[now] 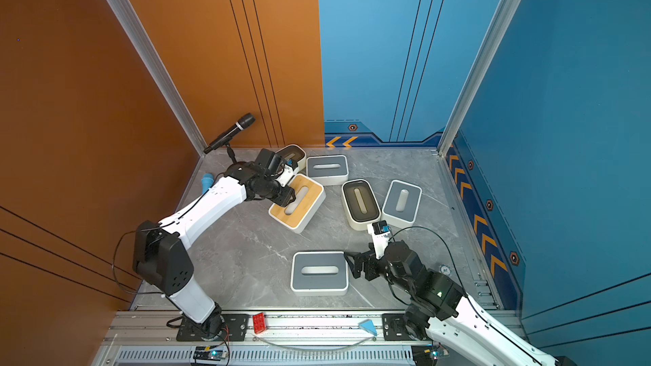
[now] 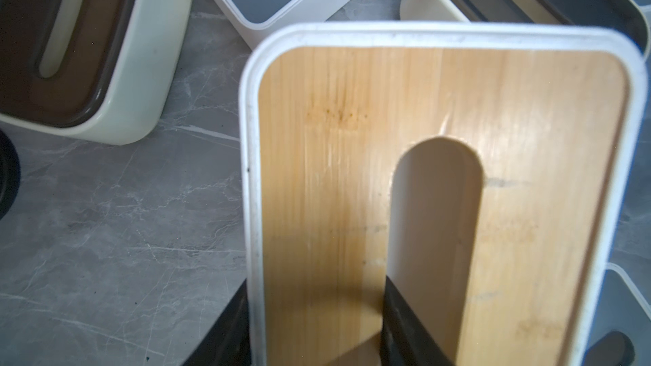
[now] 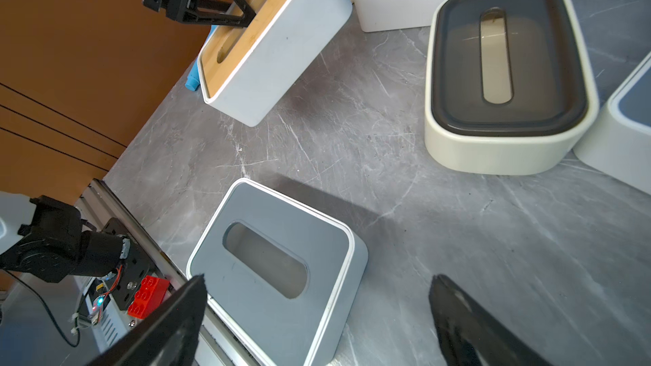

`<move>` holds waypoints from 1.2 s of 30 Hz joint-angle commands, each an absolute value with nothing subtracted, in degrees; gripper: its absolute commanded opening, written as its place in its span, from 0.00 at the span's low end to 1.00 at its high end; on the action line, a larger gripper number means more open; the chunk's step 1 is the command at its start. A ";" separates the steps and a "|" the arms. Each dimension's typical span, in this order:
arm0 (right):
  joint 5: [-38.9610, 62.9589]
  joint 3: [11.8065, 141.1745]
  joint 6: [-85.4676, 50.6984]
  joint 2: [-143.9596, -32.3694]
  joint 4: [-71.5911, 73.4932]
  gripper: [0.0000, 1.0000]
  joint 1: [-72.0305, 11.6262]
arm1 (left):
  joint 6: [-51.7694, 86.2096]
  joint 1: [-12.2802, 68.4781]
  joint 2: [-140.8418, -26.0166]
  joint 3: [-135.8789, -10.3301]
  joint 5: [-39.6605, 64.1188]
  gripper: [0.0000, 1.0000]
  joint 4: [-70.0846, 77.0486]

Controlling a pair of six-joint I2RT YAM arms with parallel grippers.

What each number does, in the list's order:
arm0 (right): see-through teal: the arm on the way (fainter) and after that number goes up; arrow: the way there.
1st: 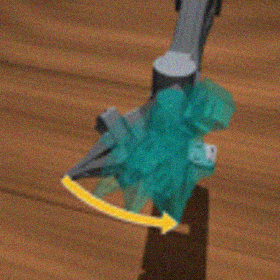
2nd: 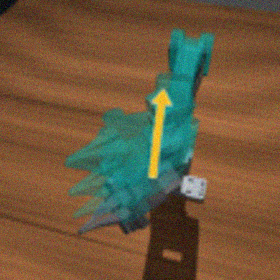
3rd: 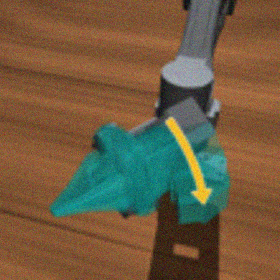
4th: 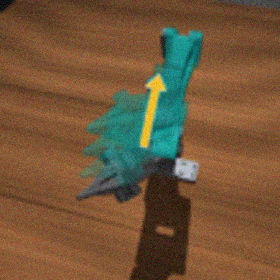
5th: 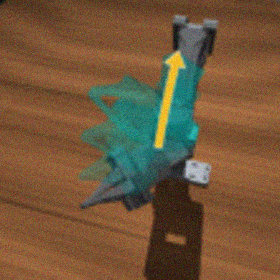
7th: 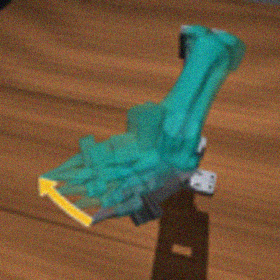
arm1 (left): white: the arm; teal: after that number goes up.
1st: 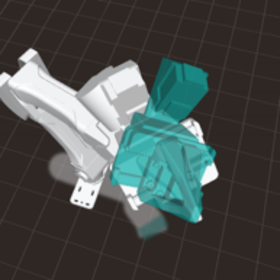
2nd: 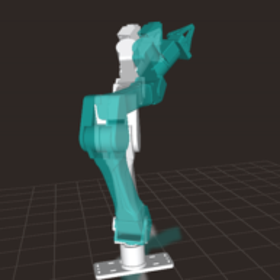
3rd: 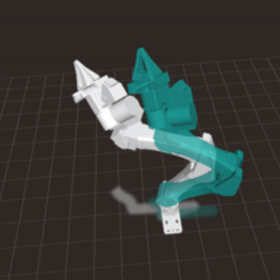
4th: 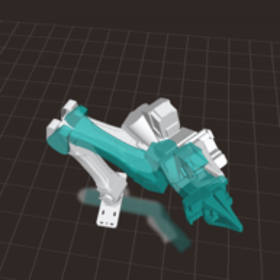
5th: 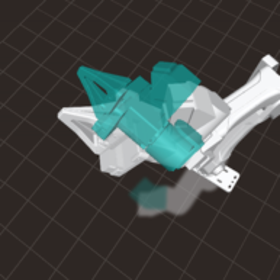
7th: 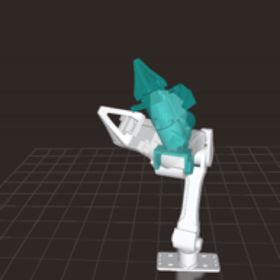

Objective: Stack the tissue boxes
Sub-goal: Pick up the tissue box from the center of the board, then place the tissue box at the tissue box.

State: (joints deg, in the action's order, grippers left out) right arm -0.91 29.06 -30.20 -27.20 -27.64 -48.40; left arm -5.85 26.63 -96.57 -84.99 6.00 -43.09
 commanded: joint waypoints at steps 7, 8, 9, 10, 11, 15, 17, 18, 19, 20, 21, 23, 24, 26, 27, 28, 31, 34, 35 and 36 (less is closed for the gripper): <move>2.10 27.44 -34.01 -25.56 -30.16 1.00 -48.46 | -14.38 30.52 -93.81 -85.03 14.45 0.47 -46.26; 2.19 27.64 -34.30 -25.20 -30.06 1.00 -48.49 | -14.81 30.88 -93.71 -84.99 14.58 0.47 -46.62; 2.13 27.68 -34.45 -24.89 -30.06 1.00 -48.49 | -15.29 31.16 -93.65 -85.12 14.71 0.47 -47.03; 2.28 27.73 -34.69 -24.55 -30.12 1.00 -48.52 | -15.82 31.57 -93.61 -85.16 15.02 0.47 -47.62; 2.19 27.69 -34.80 -24.23 -30.35 1.00 -48.52 | -16.39 32.00 -93.54 -85.17 15.24 0.47 -48.11; 1.83 27.46 -35.14 -23.42 -31.76 1.00 -48.52 | -18.40 33.84 -93.18 -85.08 14.21 0.47 -50.01; 1.58 27.45 -35.33 -22.88 -32.56 1.00 -48.52 | -18.89 34.66 -92.89 -85.00 14.15 0.47 -50.40; 1.62 27.60 -35.38 -22.64 -32.77 1.00 -48.52 | -18.96 34.95 -92.74 -84.92 14.24 0.48 -50.45; 1.88 27.51 -35.42 -22.43 -32.87 1.00 -48.46 | -19.14 35.22 -92.63 -84.90 14.57 0.47 -50.65; 2.21 27.43 -35.55 -22.12 -32.96 1.00 -48.47 | -19.37 35.48 -92.57 -84.91 14.77 0.48 -50.95; 2.54 27.43 -35.72 -21.85 -32.83 1.00 -48.51 | -19.55 35.72 -92.46 -84.91 14.92 0.48 -51.21; 3.76 27.14 -36.03 -21.22 -32.20 1.00 -48.39 | -20.19 36.44 -92.24 -84.91 15.29 0.48 -51.77; 4.09 27.02 -36.27 -21.10 -32.01 1.00 -48.32 | -20.45 36.79 -92.12 -84.83 15.51 0.48 -52.05; 4.58 26.85 -36.75 -20.74 -31.90 1.00 -48.17 | -21.04 37.58 -92.02 -84.68 15.30 0.48 -52.38; 4.81 26.99 -36.89 -20.60 -31.88 1.00 -48.16 | -21.21 38.02 -92.13 -84.68 14.80 0.47 -52.55; 5.02 27.00 -36.86 -20.47 -31.90 1.00 -48.12 | -21.42 38.35 -92.21 -84.66 14.42 0.47 -52.84; 5.93 26.96 -36.91 -20.37 -32.17 1.00 -47.99 | -22.15 39.56 -92.56 -84.69 14.19 0.47 -53.73; 6.67 26.80 -37.20 -20.48 -32.93 1.00 -47.94 | -23.17 40.95 -92.31 -84.21 13.77 0.47 -54.01; 6.68 26.90 -37.35 -20.39 -33.19 1.00 -47.98 | -23.44 41.41 -92.21 -83.99 13.50 0.48 -54.01; 6.80 26.70 -37.47 -20.09 -33.42 1.00 -47.94 | -23.67 41.84 -92.03 -83.87 13.31 0.47 -54.04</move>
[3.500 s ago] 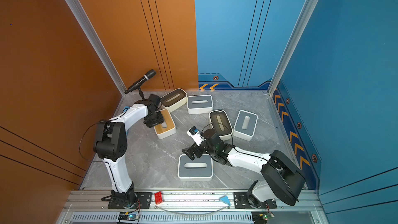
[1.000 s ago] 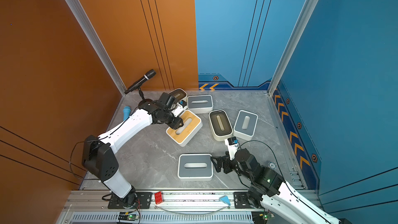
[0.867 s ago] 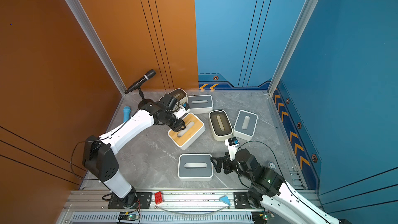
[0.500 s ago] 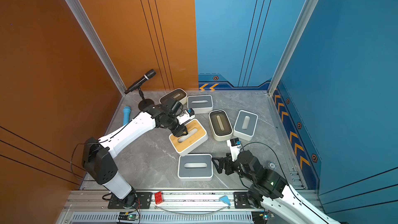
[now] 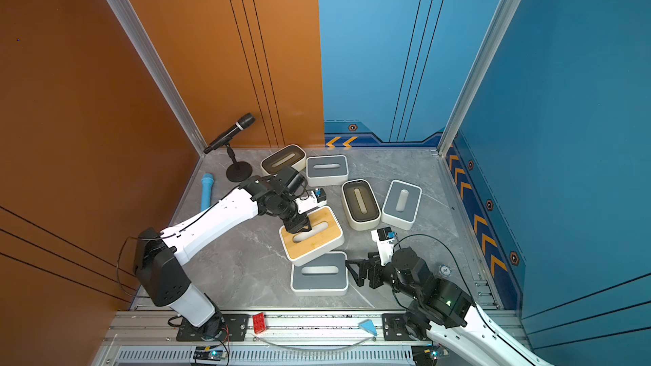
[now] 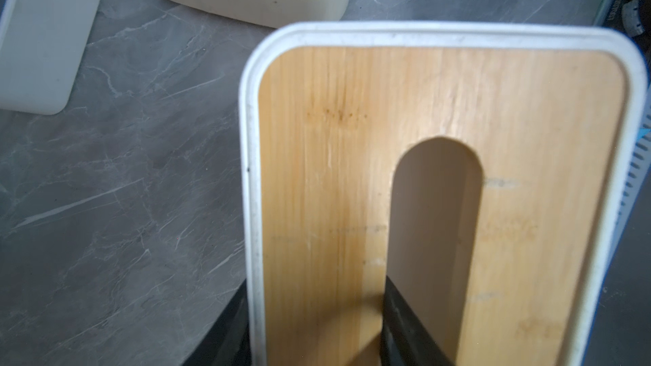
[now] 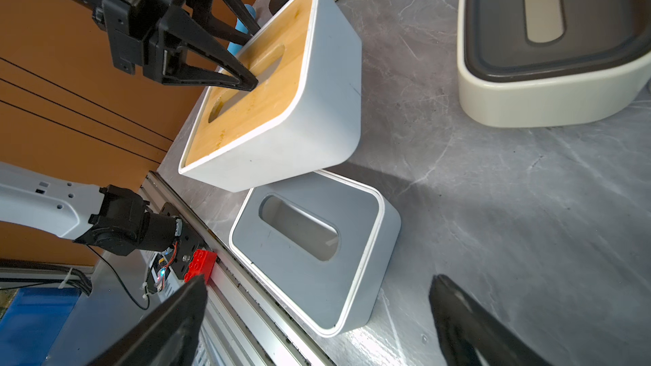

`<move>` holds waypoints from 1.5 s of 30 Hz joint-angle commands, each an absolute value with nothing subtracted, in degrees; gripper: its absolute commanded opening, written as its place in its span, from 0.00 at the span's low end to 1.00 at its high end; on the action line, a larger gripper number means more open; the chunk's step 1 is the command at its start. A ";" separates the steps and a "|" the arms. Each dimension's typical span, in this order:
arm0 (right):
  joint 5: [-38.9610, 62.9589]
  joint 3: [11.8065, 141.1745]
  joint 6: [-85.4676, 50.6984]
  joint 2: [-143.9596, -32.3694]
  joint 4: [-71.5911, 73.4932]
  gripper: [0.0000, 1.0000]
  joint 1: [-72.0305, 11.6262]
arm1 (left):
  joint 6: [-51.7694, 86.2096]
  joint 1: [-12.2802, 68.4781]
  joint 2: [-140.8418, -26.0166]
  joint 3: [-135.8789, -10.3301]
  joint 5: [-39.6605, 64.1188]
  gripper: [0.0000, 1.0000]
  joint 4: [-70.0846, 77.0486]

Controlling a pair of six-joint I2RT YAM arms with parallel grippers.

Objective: Stack the tissue boxes
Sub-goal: Place the tissue box at the tissue box.

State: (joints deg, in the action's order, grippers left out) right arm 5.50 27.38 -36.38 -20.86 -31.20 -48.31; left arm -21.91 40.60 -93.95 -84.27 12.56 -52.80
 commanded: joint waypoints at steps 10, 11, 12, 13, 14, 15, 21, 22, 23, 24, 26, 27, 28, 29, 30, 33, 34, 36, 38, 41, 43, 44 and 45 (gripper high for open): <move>8.38 26.42 -38.31 -18.67 -35.59 1.00 -47.89 | -25.49 46.81 -91.89 -82.84 9.12 0.48 -54.49; 8.61 26.29 -38.39 -18.62 -35.60 1.00 -47.85 | -25.49 47.01 -91.87 -82.72 8.95 0.48 -54.50; 8.86 26.20 -38.57 -18.43 -35.58 1.00 -47.84 | -25.57 47.24 -91.89 -82.73 8.73 0.48 -54.49; 8.96 26.10 -38.67 -18.31 -35.68 1.00 -47.86 | -25.66 47.52 -91.78 -82.64 8.73 0.48 -54.49; 8.92 26.12 -38.74 -18.09 -35.88 1.00 -47.88 | -25.71 47.80 -91.72 -82.62 8.66 0.48 -54.51; 8.96 26.02 -38.83 -17.93 -36.08 1.00 -47.89 | -25.82 48.13 -91.67 -82.54 8.58 0.48 -54.49; 8.88 25.50 -39.38 -16.10 -37.09 1.00 -47.85 | -26.36 50.16 -91.52 -82.26 6.88 0.48 -54.53; 8.88 25.17 -39.59 -15.73 -37.17 1.00 -47.83 | -26.50 50.41 -91.50 -82.10 6.79 0.48 -54.46; 8.88 25.00 -39.73 -15.50 -37.22 1.00 -47.84 | -26.62 50.65 -91.41 -82.05 6.68 0.48 -54.41; 8.88 24.89 -39.91 -15.23 -37.27 1.00 -47.90 | -26.72 50.85 -91.41 -81.94 6.55 0.48 -54.41; 8.79 24.45 -39.99 -14.77 -37.46 1.00 -47.85 | -26.81 51.22 -91.45 -81.98 6.30 0.48 -54.41; 8.79 24.35 -40.00 -14.69 -37.68 1.00 -47.87 | -26.89 51.37 -91.32 -81.92 6.11 0.48 -54.43; 8.73 24.26 -39.99 -14.67 -37.78 1.00 -47.90 | -26.89 51.49 -91.32 -81.97 6.00 0.48 -54.43; 8.65 24.27 -40.05 -14.51 -37.84 1.00 -47.89 | -26.98 51.73 -91.30 -81.86 5.89 0.48 -54.45; 8.68 24.25 -40.00 -14.42 -37.97 1.00 -47.88 | -27.05 51.80 -91.19 -81.78 5.93 0.47 -54.33; 8.70 24.17 -40.02 -14.47 -37.96 1.00 -47.86 | -27.21 52.29 -91.23 -81.65 5.74 0.48 -54.32; 8.78 24.19 -39.97 -14.54 -37.96 1.00 -47.82 | -27.20 52.46 -91.28 -81.67 5.75 0.48 -54.32; 8.94 24.24 -39.91 -14.52 -37.97 1.00 -47.90 | -27.42 52.68 -91.30 -81.58 5.63 0.48 -54.34; 8.96 24.30 -39.91 -14.46 -38.05 1.00 -47.85 | -27.51 52.85 -91.29 -81.61 5.63 0.48 -54.33; 8.79 24.26 -39.73 -13.99 -38.14 1.00 -47.82 | -27.76 53.08 -91.06 -81.57 5.33 0.48 -54.32; 8.70 24.37 -39.77 -13.57 -38.19 1.00 -47.78 | -27.89 53.09 -90.97 -81.77 5.40 0.47 -54.41; 8.75 24.54 -39.87 -13.40 -38.23 1.00 -47.80 | -27.99 53.09 -91.01 -81.74 5.70 0.48 -54.43; 8.87 24.74 -39.82 -13.27 -38.40 1.00 -47.75 | -28.08 53.09 -91.05 -81.95 5.88 0.48 -54.45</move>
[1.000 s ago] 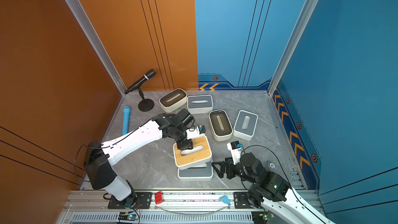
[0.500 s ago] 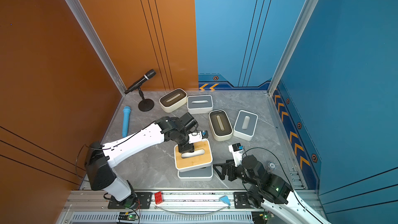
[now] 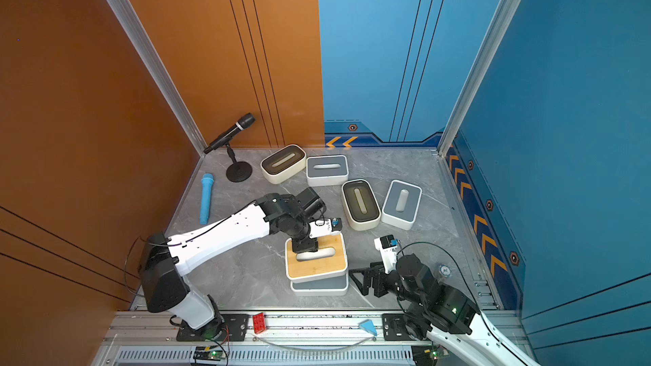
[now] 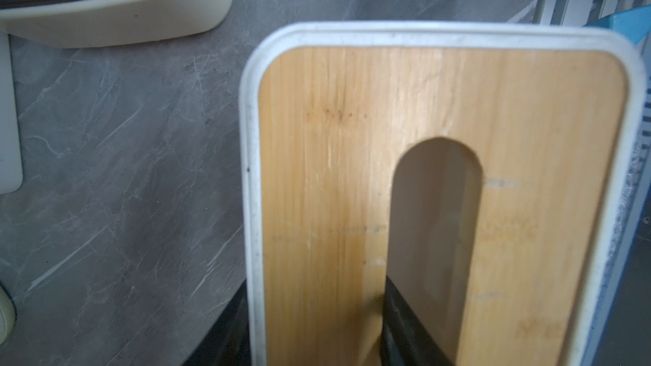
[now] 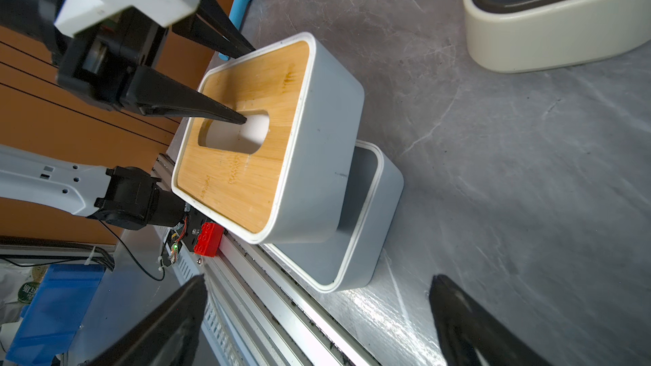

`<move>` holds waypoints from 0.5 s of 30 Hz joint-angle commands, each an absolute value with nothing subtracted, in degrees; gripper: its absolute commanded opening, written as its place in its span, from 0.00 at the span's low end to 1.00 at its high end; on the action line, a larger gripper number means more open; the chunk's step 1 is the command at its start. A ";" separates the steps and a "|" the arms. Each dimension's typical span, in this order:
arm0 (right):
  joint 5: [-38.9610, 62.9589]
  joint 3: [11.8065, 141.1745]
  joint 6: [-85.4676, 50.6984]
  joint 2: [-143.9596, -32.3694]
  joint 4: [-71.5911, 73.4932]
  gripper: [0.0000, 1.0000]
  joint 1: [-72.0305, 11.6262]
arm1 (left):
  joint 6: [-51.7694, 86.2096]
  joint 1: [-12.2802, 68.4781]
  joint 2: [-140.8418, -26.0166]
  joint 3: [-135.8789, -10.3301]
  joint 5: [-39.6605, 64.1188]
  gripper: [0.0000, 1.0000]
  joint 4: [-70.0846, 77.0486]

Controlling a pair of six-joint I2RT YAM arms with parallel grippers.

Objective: Stack the tissue boxes
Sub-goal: Place the tissue box at the tissue box.

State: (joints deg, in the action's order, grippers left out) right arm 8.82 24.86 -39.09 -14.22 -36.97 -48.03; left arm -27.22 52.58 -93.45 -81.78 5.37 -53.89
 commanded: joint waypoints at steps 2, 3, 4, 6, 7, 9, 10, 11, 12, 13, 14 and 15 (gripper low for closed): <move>8.96 25.07 -39.78 -12.95 -38.65 1.00 -47.75 | -28.13 53.32 -91.13 -82.27 5.89 0.48 -54.67; 9.07 25.23 -39.75 -12.87 -38.76 1.00 -47.80 | -28.40 53.42 -91.19 -82.48 5.81 0.48 -54.96; 9.22 25.30 -39.84 -12.83 -38.76 1.00 -47.77 | -28.60 53.53 -91.39 -82.79 5.78 0.48 -55.22; 9.48 25.39 -40.04 -12.76 -38.85 1.00 -47.81 | -28.74 53.63 -91.83 -83.72 5.64 0.48 -55.96; 9.58 25.40 -39.99 -12.81 -38.84 1.00 -47.79 | -28.72 53.68 -92.00 -84.13 5.82 0.48 -56.19; 9.84 25.40 -40.03 -12.75 -38.67 1.00 -47.77 | -28.83 53.82 -92.71 -85.46 6.62 0.47 -57.19; 9.93 25.27 -40.07 -12.75 -38.59 1.00 -47.81 | -28.96 53.87 -93.15 -86.16 6.96 0.47 -57.84; 10.16 25.26 -40.21 -12.73 -38.42 1.00 -47.75 | -29.15 53.93 -93.70 -87.19 7.39 0.47 -58.80; 10.37 25.06 -40.52 -12.61 -38.10 1.00 -47.81 | -29.21 53.95 -94.35 -88.08 7.72 0.47 -59.52; 10.67 24.86 -40.75 -12.49 -37.87 1.00 -47.80 | -29.55 53.88 -94.91 -88.81 8.10 0.47 -59.98; 10.76 24.66 -41.11 -12.08 -37.70 1.00 -47.81 | -29.70 53.88 -95.72 -89.60 8.35 0.47 -60.31; 10.67 24.62 -41.35 -11.71 -37.70 1.00 -47.75 | -29.72 53.82 -96.45 -90.33 8.43 0.47 -60.47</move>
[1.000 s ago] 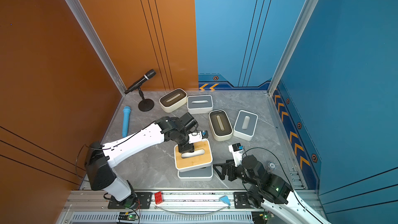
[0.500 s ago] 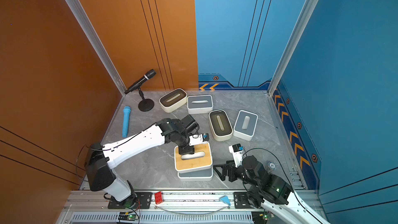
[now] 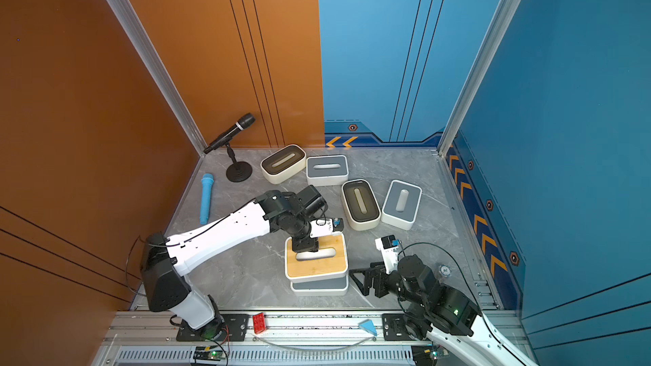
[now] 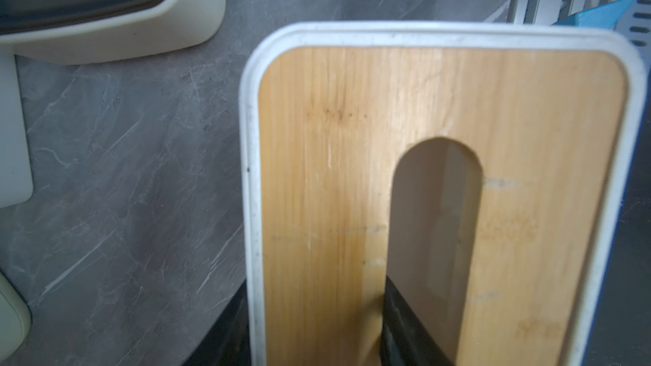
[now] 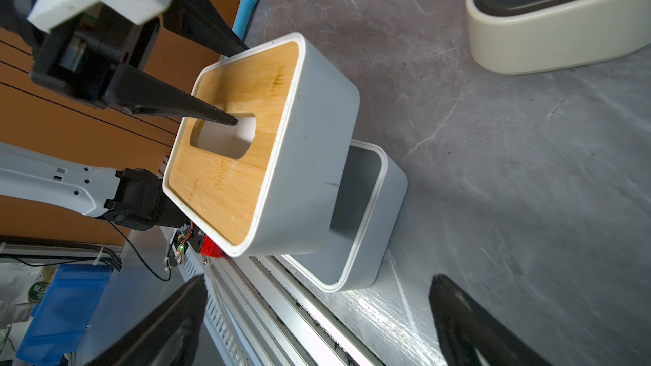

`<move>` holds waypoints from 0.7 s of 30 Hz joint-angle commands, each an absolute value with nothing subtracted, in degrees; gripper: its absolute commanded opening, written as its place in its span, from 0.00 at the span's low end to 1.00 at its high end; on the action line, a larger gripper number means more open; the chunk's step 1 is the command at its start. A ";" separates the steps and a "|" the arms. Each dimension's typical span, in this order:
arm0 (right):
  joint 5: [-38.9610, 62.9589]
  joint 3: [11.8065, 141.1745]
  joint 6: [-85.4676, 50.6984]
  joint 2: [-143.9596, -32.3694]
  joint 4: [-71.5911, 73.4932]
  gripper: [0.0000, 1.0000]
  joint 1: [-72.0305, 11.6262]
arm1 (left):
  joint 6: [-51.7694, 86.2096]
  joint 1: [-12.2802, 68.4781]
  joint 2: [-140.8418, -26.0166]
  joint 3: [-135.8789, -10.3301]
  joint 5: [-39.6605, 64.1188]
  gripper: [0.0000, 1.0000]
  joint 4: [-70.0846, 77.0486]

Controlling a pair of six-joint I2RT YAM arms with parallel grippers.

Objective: Stack the tissue boxes
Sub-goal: Place the tissue box at the tissue box.

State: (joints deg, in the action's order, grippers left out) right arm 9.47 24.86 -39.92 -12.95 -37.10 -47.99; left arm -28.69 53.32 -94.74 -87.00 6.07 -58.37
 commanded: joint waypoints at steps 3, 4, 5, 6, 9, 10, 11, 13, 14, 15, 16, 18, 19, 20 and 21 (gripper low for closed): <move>10.51 24.76 -41.92 -10.75 -38.08 1.00 -47.76 | -29.49 53.96 -98.26 -91.60 9.16 0.47 -60.51; 10.47 24.77 -41.99 -10.54 -38.10 1.00 -47.80 | -29.53 54.13 -98.79 -91.95 8.97 0.47 -60.51; 10.38 24.85 -42.30 -10.53 -38.27 1.00 -47.77 | -29.49 54.28 -99.32 -92.47 9.00 0.47 -60.46; 10.26 25.04 -42.60 -10.58 -38.43 1.00 -47.76 | -29.68 54.39 -99.78 -92.98 9.17 0.47 -60.63; 10.92 25.44 -42.77 -10.75 -38.73 1.00 -47.78 | -30.54 54.84 -100.39 -94.99 7.75 0.47 -62.58; 10.63 25.50 -42.75 -10.81 -39.08 1.00 -47.81 | -30.52 54.79 -100.20 -95.01 8.14 0.47 -62.59; 10.44 25.66 -42.66 -10.65 -39.28 1.00 -47.81 | -30.74 54.73 -100.03 -94.79 8.24 0.47 -62.58; 10.28 25.82 -42.54 -10.60 -39.50 1.00 -47.76 | -30.82 54.76 -100.10 -94.53 7.39 0.47 -62.98; 10.36 26.04 -42.58 -10.61 -39.63 1.00 -47.79 | -30.86 54.76 -100.19 -94.53 7.05 0.47 -63.36; 10.65 26.02 -42.54 -10.62 -39.64 1.00 -47.81 | -30.73 54.76 -100.28 -94.48 6.97 0.47 -63.54; 10.85 26.02 -42.46 -10.62 -39.64 1.00 -47.79 | -30.62 54.74 -100.20 -94.25 7.39 0.47 -63.64; 10.77 26.02 -42.32 -10.64 -39.88 1.00 -47.81 | -30.67 54.80 -100.19 -93.74 8.42 0.47 -63.57; 10.68 26.03 -42.24 -10.76 -39.95 1.00 -47.75 | -30.63 54.84 -100.20 -93.69 8.32 0.47 -63.55; 10.62 25.96 -42.10 -10.97 -39.95 1.00 -47.80 | -30.60 54.92 -100.11 -93.60 8.57 0.46 -63.51; 10.57 25.86 -42.03 -11.06 -39.90 1.00 -47.76 | -30.67 54.93 -100.03 -93.60 9.05 0.46 -63.35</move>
